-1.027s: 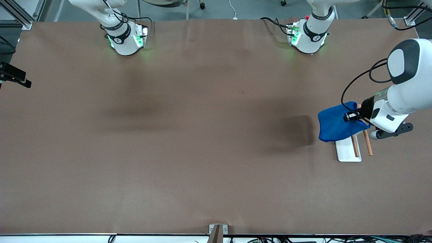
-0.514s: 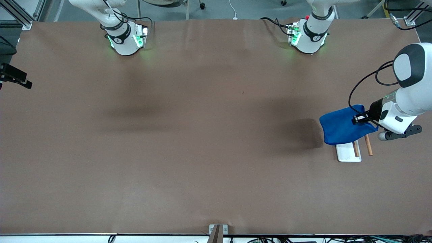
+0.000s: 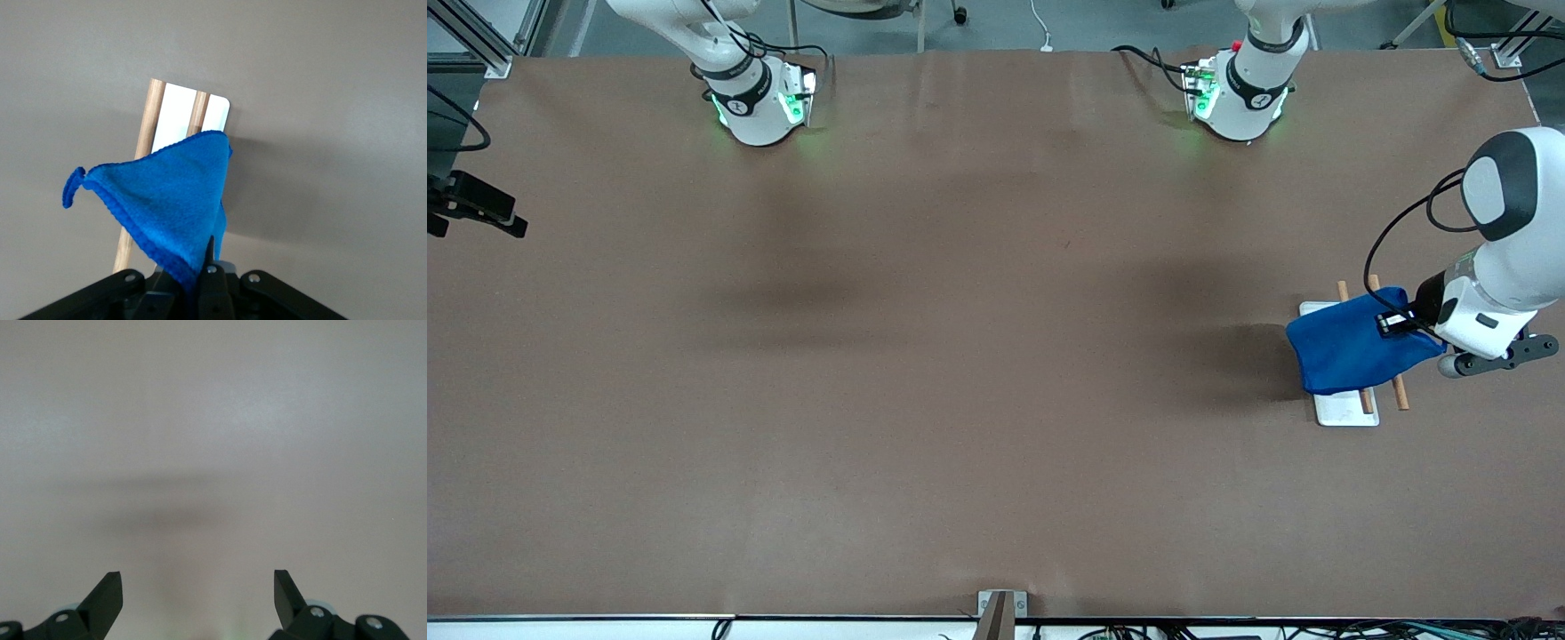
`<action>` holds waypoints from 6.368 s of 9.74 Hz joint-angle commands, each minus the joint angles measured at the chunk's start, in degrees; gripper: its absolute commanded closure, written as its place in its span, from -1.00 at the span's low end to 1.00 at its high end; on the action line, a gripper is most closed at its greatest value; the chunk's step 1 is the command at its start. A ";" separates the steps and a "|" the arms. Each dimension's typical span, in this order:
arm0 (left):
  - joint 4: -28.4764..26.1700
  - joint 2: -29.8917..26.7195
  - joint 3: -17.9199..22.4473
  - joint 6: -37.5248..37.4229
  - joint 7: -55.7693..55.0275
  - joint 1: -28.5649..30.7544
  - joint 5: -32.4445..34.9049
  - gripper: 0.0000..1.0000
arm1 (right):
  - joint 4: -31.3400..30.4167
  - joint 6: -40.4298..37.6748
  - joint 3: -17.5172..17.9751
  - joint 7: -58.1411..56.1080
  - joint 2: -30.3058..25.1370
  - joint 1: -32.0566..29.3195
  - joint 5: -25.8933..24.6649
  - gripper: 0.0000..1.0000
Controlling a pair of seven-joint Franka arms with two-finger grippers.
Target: Right arm passes towel to left arm to hang
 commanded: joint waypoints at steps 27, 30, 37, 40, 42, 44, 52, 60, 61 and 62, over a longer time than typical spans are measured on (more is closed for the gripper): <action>-1.27 5.85 5.45 3.03 11.70 4.87 9.31 0.79 | -1.18 -0.08 -0.30 -1.22 -1.13 -0.64 -0.46 -1.00; -0.21 6.91 5.45 3.03 14.14 5.74 9.31 0.19 | -1.18 0.01 -0.30 -1.22 -1.13 -0.64 -0.46 -1.00; 13.21 3.67 5.45 -6.96 19.70 2.69 8.44 -1.00 | -1.26 -0.08 -0.38 -1.22 -1.04 -0.64 -0.46 -1.00; 15.79 -5.36 5.19 -15.41 18.65 -2.77 2.65 -1.00 | -1.26 -0.08 -0.38 -1.22 -1.04 -0.72 -0.37 -1.00; 15.79 -9.86 5.01 -21.90 15.52 -4.27 -1.65 -1.00 | -1.35 -0.08 -0.38 -1.22 -1.13 -0.64 -0.37 -1.00; 15.79 -13.03 2.40 -27.44 8.14 -5.15 -2.55 -1.00 | -1.35 -0.08 -0.38 -1.22 -1.13 -0.72 -0.37 -1.00; 14.91 -15.85 -8.26 -30.72 -0.07 -2.08 -3.26 -1.00 | -1.35 -0.17 -0.38 -1.13 -1.13 -0.64 -0.37 -1.00; 15.52 -14.36 -8.26 -30.72 6.26 -2.51 -2.55 -1.00 | -1.35 -0.08 -0.38 -1.13 -1.04 -0.64 -0.37 -1.00; 15.61 -14.36 -8.26 -30.72 6.26 -2.25 -2.73 -1.00 | -1.35 -0.08 -0.38 -1.13 -1.04 -0.64 -0.29 -1.00; 15.70 -14.27 -8.18 -30.72 6.26 -2.16 -2.90 -1.00 | -1.27 0.01 -0.38 -1.13 -1.04 -0.72 -0.28 -1.00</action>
